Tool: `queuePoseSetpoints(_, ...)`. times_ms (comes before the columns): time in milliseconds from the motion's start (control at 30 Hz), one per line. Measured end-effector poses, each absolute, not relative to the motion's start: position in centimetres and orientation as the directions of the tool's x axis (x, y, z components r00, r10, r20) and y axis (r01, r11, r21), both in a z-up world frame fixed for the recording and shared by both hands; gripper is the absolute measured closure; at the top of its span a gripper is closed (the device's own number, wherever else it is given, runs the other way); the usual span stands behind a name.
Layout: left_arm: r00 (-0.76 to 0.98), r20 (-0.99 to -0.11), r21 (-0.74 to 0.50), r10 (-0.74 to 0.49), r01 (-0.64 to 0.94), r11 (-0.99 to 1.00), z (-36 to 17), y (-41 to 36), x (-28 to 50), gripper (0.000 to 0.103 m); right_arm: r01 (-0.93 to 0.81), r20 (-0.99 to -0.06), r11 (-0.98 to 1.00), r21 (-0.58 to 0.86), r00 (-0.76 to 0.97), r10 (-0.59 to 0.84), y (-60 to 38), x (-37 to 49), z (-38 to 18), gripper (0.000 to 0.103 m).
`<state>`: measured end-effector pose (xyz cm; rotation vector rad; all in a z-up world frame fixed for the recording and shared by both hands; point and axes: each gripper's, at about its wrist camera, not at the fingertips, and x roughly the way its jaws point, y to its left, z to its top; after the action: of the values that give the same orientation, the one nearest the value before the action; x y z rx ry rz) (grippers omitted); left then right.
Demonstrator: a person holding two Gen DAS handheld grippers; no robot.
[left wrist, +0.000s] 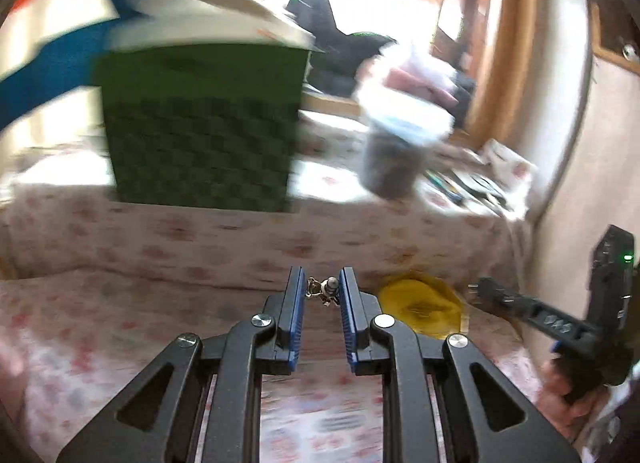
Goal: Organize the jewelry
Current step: 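Carry the charm to the gold box and open the left tool while the right tool releases its earring there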
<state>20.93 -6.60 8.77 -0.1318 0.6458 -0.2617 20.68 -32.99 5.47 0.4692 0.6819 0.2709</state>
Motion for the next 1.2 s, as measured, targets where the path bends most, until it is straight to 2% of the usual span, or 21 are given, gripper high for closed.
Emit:
queuePoseSetpoints(133, 0.677, -0.658, -0.235, -0.33, 0.232, 0.944, 5.6, -10.2, 24.1, 0.087, -0.056, -0.566, 0.849, 0.526, 0.722, 0.398, -33.8, 21.8, 4.0, 0.096)
queuePoseSetpoints(267, 0.632, -0.685, -0.238, -0.361, 0.274, 0.932, 3.0, -12.9, 25.3, 0.087, -0.025, -0.612, 0.873, 0.487, 0.704, 0.361, -33.7, 22.3, 3.3, 0.096)
queuePoseSetpoints(667, 0.577, -0.643, -0.365, -0.503, 0.346, 0.864, 1.3, -14.8, 27.0, 0.087, 0.002, -0.592, 0.805, 0.593, 0.679, 0.434, -35.8, 23.3, 1.2, 0.094)
queuePoseSetpoints(733, 0.577, -0.655, -0.34, -0.487, 0.351, 0.873, 1.2, -15.1, 26.8, 0.087, 0.013, -0.596, 0.815, 0.579, 0.689, 0.412, -35.8, 23.0, 1.4, 0.085)
queuePoseSetpoints(833, 0.596, -0.669, -0.27, -0.444, 0.361, 0.893, 1.0, -15.8, 26.4, 0.086, 0.031, -0.595, 0.832, 0.554, 0.713, 0.37, -36.0, 22.4, 2.0, 0.082)
queuePoseSetpoints(867, 0.604, -0.665, -0.263, -0.44, 0.362, 0.894, 1.1, -15.8, 26.2, 0.085, 0.035, -0.595, 0.836, 0.548, 0.719, 0.359, -36.1, 22.2, 2.2, 0.082)
queuePoseSetpoints(933, 0.597, -0.657, -0.295, -0.46, 0.359, 0.886, 1.1, -15.4, 26.0, 0.072, 0.044, -0.593, 0.845, 0.533, 0.732, 0.335, -36.3, 21.8, 2.6, 0.08)
queuePoseSetpoints(1067, 0.627, -0.637, -0.292, -0.449, 0.343, 0.893, 2.1, -13.6, 24.4, 0.07, 0.054, -0.586, 0.854, 0.518, 0.75, 0.308, -36.2, 21.3, 3.3, 0.077)
queuePoseSetpoints(1200, 0.7, -0.591, -0.265, -0.402, 0.302, 0.916, 4.4, -10.8, 22.3, 0.063, 0.046, -0.575, 0.865, 0.5, 0.764, 0.292, -35.8, 20.8, 4.2, 0.07)
